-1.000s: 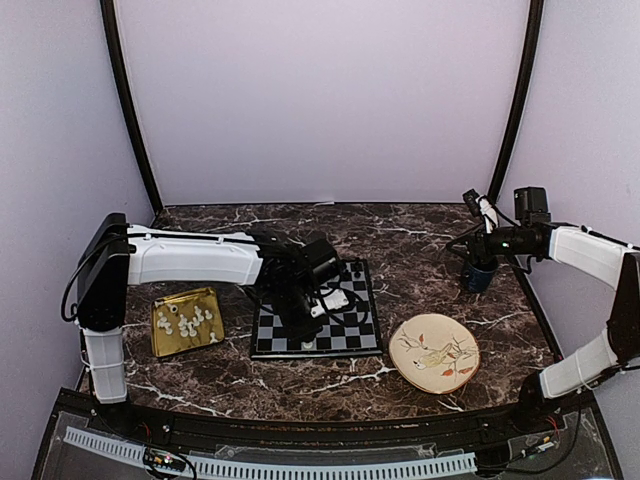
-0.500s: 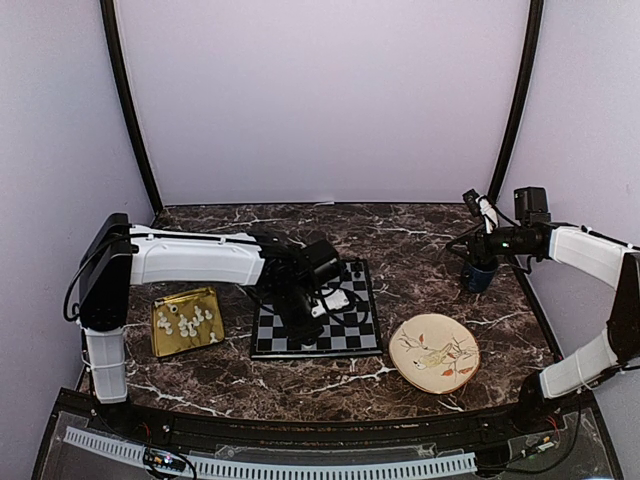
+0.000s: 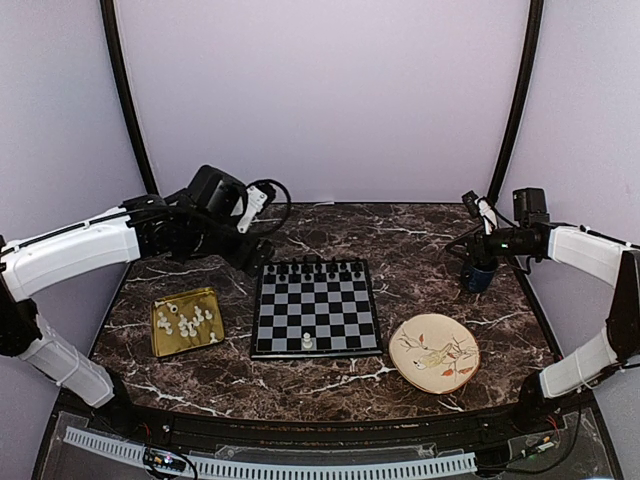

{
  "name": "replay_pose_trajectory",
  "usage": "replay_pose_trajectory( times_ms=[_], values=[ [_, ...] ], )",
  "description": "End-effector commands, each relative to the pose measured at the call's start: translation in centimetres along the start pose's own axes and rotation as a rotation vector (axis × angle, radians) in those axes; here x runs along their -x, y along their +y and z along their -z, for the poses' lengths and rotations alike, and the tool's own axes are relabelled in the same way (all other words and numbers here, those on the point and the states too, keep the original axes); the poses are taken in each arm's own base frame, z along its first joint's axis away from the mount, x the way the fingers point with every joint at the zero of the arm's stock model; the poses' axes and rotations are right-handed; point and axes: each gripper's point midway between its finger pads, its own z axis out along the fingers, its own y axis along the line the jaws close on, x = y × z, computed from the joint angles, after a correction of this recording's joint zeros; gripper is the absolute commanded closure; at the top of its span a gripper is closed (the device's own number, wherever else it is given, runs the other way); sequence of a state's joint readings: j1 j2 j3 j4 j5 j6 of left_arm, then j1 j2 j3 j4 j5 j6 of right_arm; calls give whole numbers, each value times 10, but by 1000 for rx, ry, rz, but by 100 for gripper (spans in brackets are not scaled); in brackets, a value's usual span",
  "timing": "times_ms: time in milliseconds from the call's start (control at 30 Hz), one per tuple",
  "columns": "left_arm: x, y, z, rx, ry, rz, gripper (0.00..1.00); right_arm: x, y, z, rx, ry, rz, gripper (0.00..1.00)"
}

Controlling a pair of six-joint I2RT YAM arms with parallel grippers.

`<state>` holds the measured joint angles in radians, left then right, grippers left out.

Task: Set up the chess pieces on the board
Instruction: Place the queen at d1, then pick up the pawn from the storage box.

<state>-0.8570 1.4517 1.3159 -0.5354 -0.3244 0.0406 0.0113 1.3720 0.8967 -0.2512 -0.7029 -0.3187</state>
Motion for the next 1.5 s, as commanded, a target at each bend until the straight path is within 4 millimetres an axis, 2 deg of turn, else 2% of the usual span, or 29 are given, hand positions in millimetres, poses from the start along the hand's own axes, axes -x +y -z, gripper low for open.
replay_pose_trajectory(
  times_ms=[0, 100, 200, 267, 300, 333, 367, 433, 500, 600, 733, 1167, 1467],
  values=[
    [-41, 60, -6, 167, -14, 177, 1, 0, 0, 1, 2, -4, 9, 46],
    [-67, 114, 5, 229, -47, 416, 1, 1, 1, 2, 1, -8, 11, 46],
    [-115, 167, 11, 460, 50, 611, 1, 1, 1, 2, 0, -7, 12, 46],
    [-131, 172, 3, 476, 155, 557, 1, 0, 0, 1, 0, -3, 8, 45],
    [-137, 172, -3, 459, 203, 523, 2, 0, 0, 1, 1, -4, 9, 46],
    [-146, 172, -10, 445, 256, 529, 7, -1, -1, 0, 2, -1, 6, 46],
    [-155, 172, -17, 417, 306, 558, 17, -1, -1, 0, 2, -1, 5, 46],
    [-169, 167, -31, 329, 378, 628, 46, -2, -2, 0, -1, 2, 4, 46],
    [-182, 160, -44, 255, 424, 687, 63, -3, -2, -1, -4, 5, 5, 46],
    [-194, 146, -56, 183, 457, 721, 66, -5, -3, -1, -10, 10, 7, 46],
    [-210, 128, -63, 120, 518, 745, 68, -6, -5, -3, -12, 16, 4, 46],
    [-245, 100, -57, 52, 753, 763, 72, -9, -6, -5, -6, 27, -1, 46],
    [-245, 90, -67, 20, 737, 769, 71, -7, -4, -3, -7, 20, 9, 45]
  ],
)
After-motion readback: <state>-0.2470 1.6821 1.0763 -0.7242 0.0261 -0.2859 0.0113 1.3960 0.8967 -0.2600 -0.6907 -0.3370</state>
